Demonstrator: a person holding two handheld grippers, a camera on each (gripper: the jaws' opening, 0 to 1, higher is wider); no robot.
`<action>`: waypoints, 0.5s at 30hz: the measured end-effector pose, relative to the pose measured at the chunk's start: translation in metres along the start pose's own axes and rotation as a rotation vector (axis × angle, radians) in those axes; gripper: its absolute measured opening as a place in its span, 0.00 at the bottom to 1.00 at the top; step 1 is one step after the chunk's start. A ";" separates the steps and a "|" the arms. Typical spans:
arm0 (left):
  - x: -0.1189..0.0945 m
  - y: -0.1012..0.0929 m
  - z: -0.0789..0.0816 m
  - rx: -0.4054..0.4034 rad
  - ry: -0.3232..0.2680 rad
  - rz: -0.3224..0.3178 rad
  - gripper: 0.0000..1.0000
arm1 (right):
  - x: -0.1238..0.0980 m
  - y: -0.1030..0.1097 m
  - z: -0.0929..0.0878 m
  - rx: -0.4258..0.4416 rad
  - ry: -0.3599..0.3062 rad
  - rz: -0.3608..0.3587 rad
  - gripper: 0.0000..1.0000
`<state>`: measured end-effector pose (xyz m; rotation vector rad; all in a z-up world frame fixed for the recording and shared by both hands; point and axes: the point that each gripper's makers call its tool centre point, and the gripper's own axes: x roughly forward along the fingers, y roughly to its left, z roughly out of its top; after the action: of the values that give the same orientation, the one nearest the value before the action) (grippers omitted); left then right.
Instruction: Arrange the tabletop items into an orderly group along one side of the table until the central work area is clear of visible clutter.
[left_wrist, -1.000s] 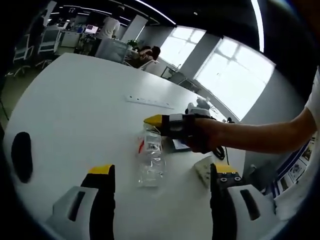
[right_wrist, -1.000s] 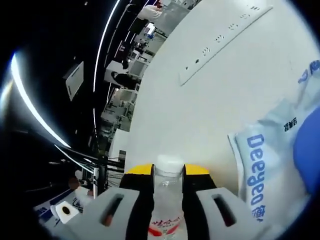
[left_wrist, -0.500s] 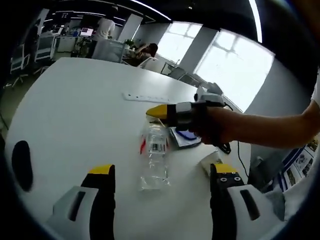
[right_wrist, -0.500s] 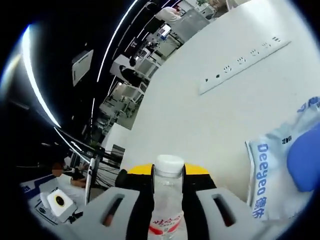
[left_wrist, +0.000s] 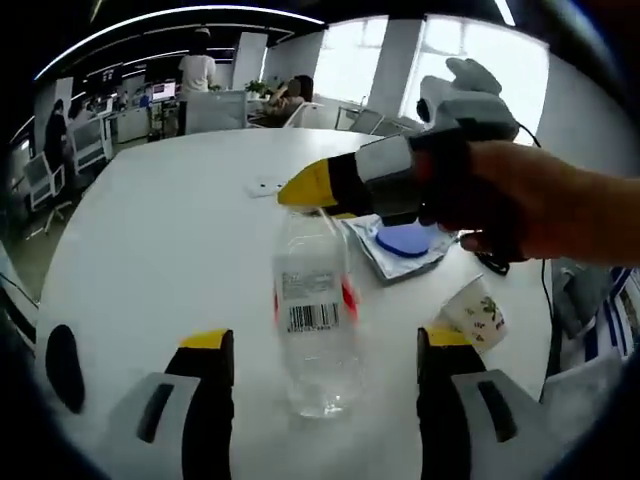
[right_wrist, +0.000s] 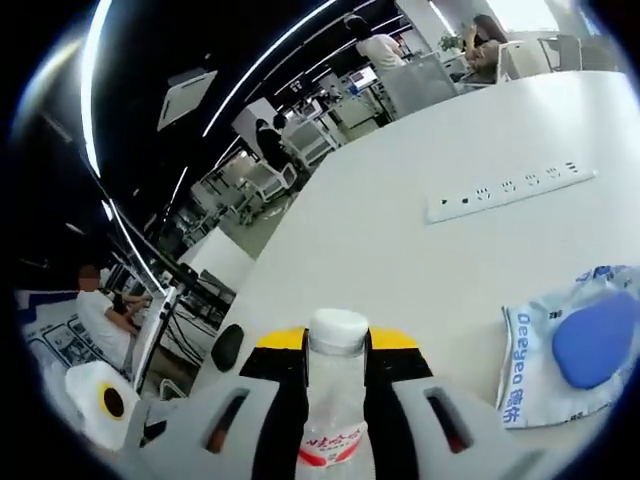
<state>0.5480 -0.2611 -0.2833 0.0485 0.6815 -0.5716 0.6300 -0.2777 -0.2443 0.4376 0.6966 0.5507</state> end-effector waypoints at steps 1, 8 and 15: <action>0.002 -0.001 0.000 -0.013 0.006 0.007 0.75 | -0.003 0.004 -0.001 -0.013 -0.005 -0.003 0.17; 0.012 -0.001 -0.005 0.031 0.033 0.047 0.69 | -0.013 0.016 -0.002 -0.075 -0.019 -0.019 0.18; 0.018 -0.003 -0.011 0.041 0.049 0.067 0.61 | -0.022 0.021 -0.004 -0.105 -0.030 -0.037 0.18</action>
<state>0.5515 -0.2703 -0.3020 0.1233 0.7129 -0.5209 0.6065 -0.2746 -0.2247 0.3338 0.6425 0.5423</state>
